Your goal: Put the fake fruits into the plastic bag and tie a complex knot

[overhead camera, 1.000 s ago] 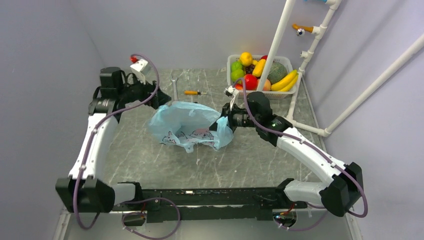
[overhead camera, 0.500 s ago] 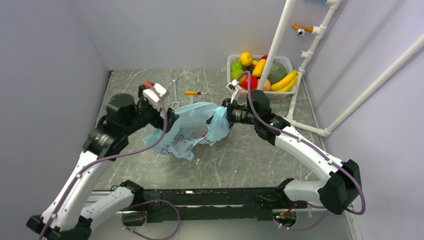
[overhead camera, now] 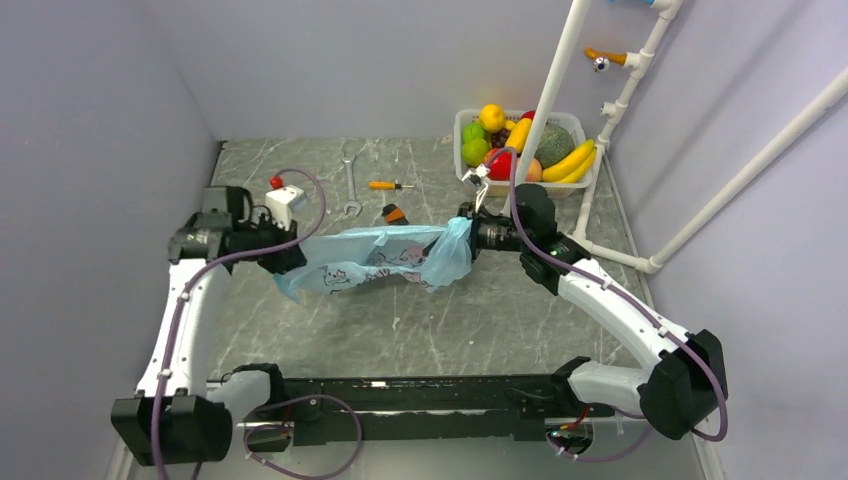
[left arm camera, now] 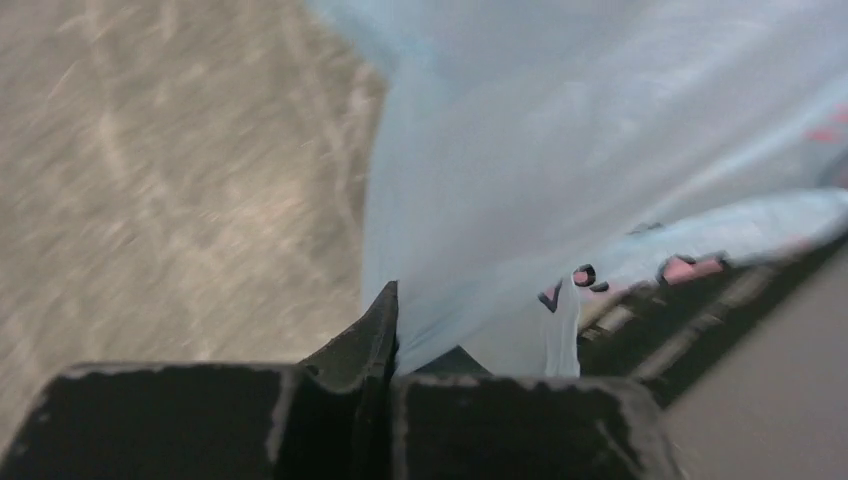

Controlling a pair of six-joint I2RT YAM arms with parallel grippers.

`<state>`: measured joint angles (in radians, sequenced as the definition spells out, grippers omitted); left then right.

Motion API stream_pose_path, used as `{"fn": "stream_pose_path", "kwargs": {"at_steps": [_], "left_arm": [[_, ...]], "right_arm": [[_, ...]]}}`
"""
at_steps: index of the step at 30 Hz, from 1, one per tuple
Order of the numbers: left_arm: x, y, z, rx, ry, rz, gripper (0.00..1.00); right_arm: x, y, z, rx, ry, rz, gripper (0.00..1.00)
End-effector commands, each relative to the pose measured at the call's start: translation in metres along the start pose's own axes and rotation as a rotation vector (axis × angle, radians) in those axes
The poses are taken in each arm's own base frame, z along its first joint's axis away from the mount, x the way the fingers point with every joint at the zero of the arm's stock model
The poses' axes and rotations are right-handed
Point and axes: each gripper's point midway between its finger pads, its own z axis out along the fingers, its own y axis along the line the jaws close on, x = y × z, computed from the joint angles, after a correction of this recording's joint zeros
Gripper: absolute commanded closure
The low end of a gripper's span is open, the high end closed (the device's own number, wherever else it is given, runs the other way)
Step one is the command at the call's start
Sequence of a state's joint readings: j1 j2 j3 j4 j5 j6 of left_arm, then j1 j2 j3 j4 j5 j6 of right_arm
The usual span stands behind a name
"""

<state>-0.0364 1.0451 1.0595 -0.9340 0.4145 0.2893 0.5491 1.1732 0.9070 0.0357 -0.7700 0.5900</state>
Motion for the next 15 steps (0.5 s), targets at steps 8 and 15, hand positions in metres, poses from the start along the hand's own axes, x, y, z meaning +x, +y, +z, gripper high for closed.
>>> {"fn": "stream_pose_path", "kwargs": {"at_steps": [8, 15], "left_arm": [[-0.082, -0.109, -0.099, 0.975, -0.462, -0.2, 1.0], [-0.077, -0.114, -0.093, 1.032, -0.391, -0.315, 1.0]], "right_arm": [[0.004, 0.04, 0.01, -0.245, 0.019, -0.342, 1.0], [-0.01, 0.044, 0.049, -0.216, -0.008, -0.414, 1.0]]}}
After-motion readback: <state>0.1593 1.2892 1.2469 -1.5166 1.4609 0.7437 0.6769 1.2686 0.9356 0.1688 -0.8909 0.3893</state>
